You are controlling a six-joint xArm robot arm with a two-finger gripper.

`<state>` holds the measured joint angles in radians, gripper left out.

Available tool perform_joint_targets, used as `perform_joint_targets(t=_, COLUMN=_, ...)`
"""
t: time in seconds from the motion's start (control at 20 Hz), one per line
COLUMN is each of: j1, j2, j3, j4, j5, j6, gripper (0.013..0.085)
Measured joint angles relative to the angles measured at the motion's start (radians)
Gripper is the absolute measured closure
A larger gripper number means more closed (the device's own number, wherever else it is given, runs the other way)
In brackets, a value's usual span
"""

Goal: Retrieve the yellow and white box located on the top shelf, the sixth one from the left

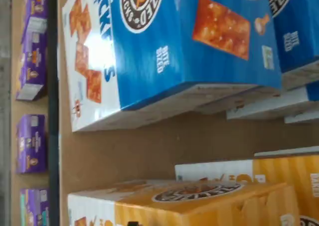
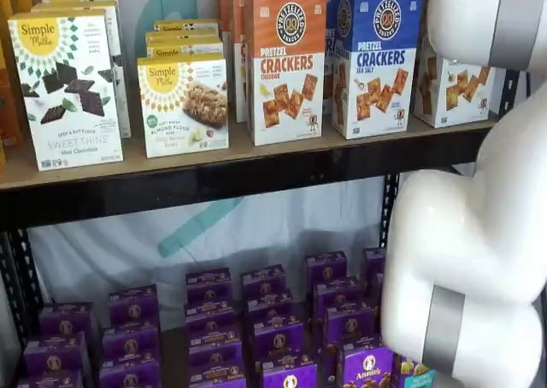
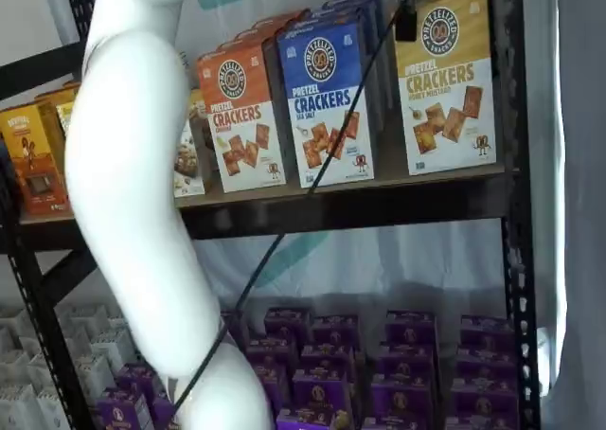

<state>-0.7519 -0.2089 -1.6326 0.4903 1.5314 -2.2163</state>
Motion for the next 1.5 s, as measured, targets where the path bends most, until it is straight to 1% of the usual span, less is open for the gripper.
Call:
perform_joint_targets(t=0.2, j1=0.021, j2=0.022, j3=-0.038, j4=-0.048, j5=0.031, j6=0.016, gripper=0.0130)
perform_joint_targets(t=0.45, j1=0.033, j2=0.039, j3=-0.063, j4=-0.068, j5=0.042, j6=0.027, gripper=0.0130)
perform_joint_targets(t=0.6, j1=0.045, j2=0.051, j3=-0.082, j4=-0.093, j5=0.049, j6=0.032, gripper=0.0130)
perform_joint_targets(t=0.95, j1=0.065, j2=0.080, j3=-0.126, j4=-0.134, j5=0.075, j6=0.046, gripper=0.0130)
perform_joint_targets(t=1.25, j1=0.080, j2=0.128, j3=-0.205, j4=-0.184, j5=0.142, j6=0.059, gripper=0.0130)
perform_joint_targets(t=1.5, j1=0.094, j2=0.154, j3=-0.247, j4=-0.221, j5=0.177, j6=0.068, gripper=0.0130)
